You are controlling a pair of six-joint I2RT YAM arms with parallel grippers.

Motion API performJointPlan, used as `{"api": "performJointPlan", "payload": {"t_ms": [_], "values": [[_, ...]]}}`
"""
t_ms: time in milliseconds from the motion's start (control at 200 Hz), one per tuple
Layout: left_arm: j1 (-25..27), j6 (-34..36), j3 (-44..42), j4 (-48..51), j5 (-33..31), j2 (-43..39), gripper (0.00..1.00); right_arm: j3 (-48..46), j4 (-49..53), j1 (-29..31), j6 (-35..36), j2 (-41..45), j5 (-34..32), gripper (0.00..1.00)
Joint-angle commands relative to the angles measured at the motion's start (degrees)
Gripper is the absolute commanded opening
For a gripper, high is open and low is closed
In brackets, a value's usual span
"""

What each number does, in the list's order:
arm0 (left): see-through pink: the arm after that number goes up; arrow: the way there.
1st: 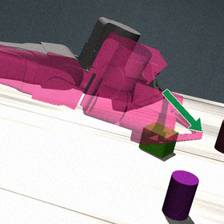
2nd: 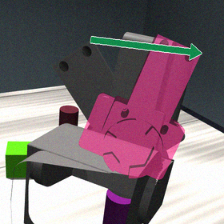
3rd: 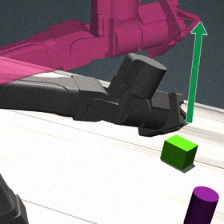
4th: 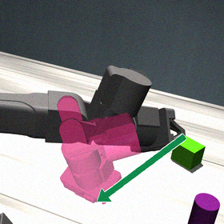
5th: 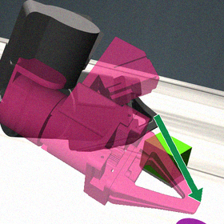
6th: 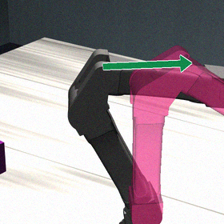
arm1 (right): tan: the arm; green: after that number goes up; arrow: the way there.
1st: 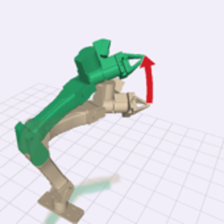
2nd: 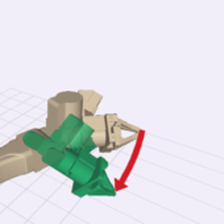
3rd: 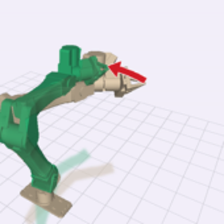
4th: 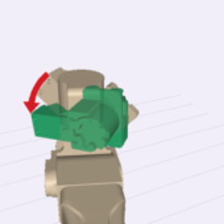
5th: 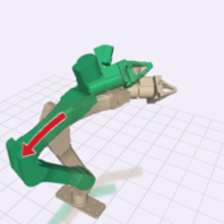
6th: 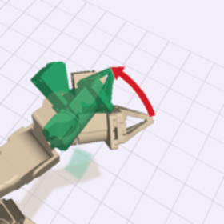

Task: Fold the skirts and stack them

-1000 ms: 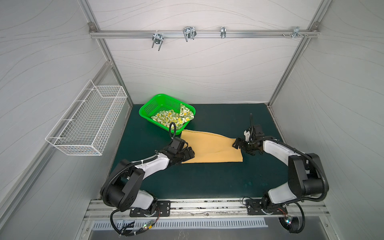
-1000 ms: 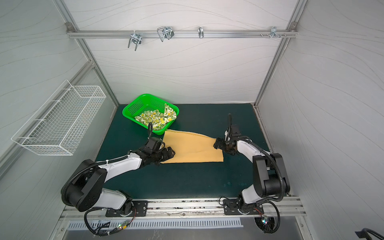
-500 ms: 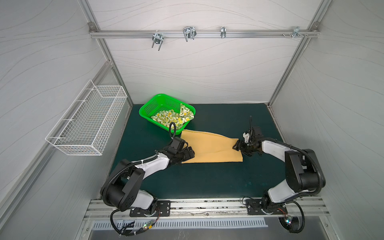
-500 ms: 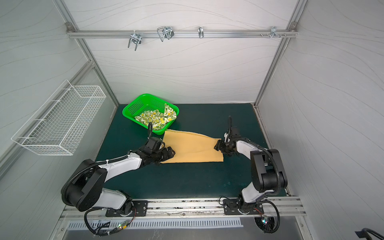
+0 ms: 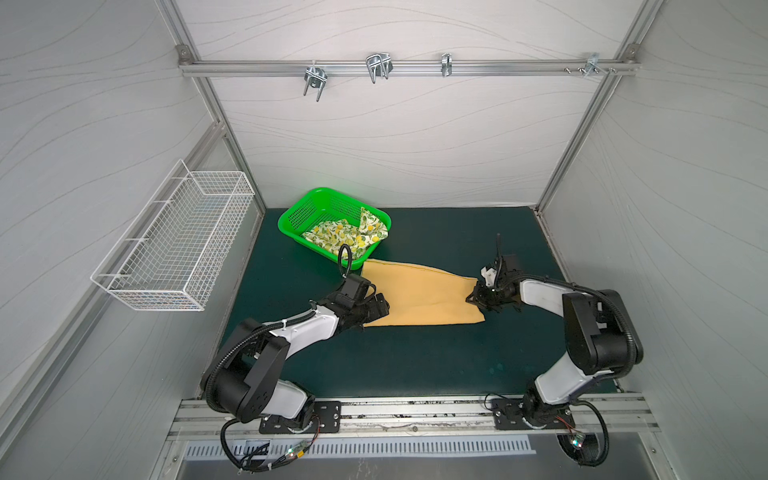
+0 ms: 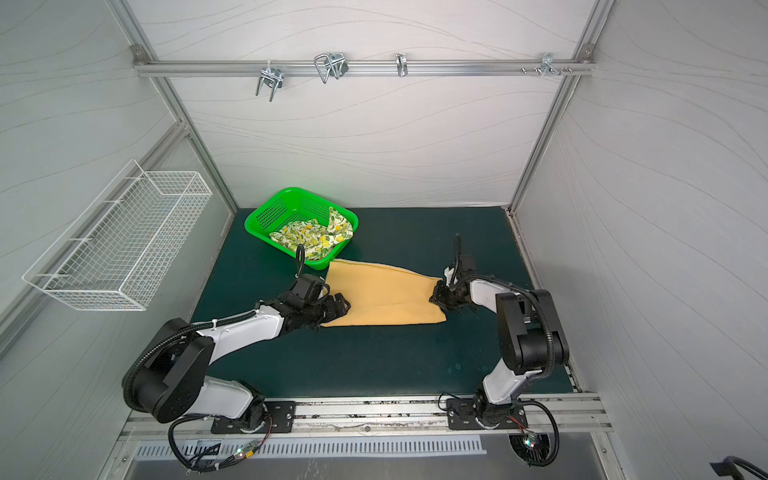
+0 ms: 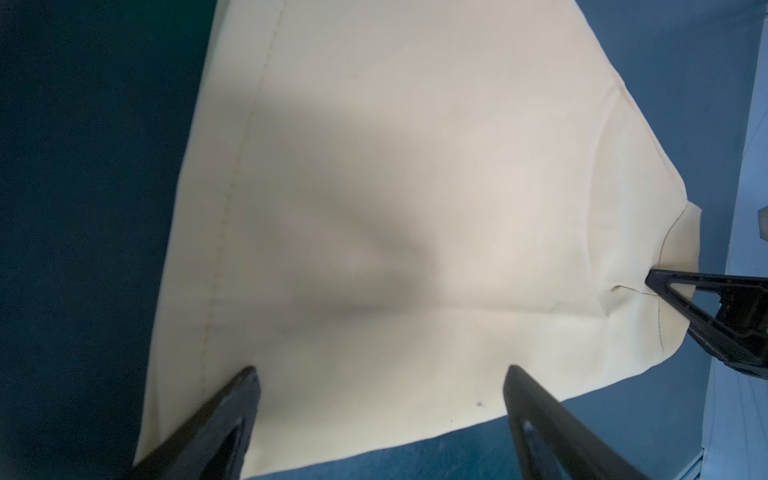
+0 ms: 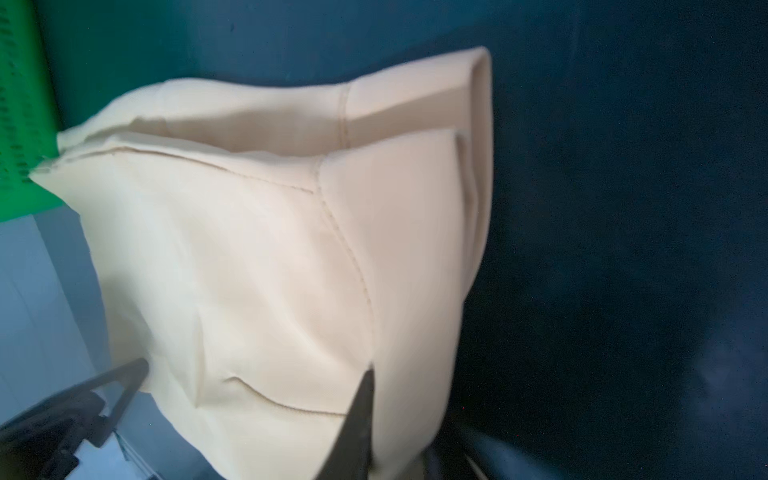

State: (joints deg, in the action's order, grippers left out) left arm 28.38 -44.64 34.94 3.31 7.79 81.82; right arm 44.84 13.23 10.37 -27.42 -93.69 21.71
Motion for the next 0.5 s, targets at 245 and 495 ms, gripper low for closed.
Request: {"api": "performJointPlan", "payload": {"t_ms": [245, 495], "values": [[-0.3, 0.8, 0.5, 3.1, 1.4, -0.7, 0.92, 2.5, 7.4, 0.3, 2.2, 7.0, -5.3, 0.0], [-0.3, 1.1, 2.0, 3.8, 4.3, -4.5, 0.92, 8.3, 16.4, 0.3, 8.0, 14.6, -14.1, 0.0]]}}
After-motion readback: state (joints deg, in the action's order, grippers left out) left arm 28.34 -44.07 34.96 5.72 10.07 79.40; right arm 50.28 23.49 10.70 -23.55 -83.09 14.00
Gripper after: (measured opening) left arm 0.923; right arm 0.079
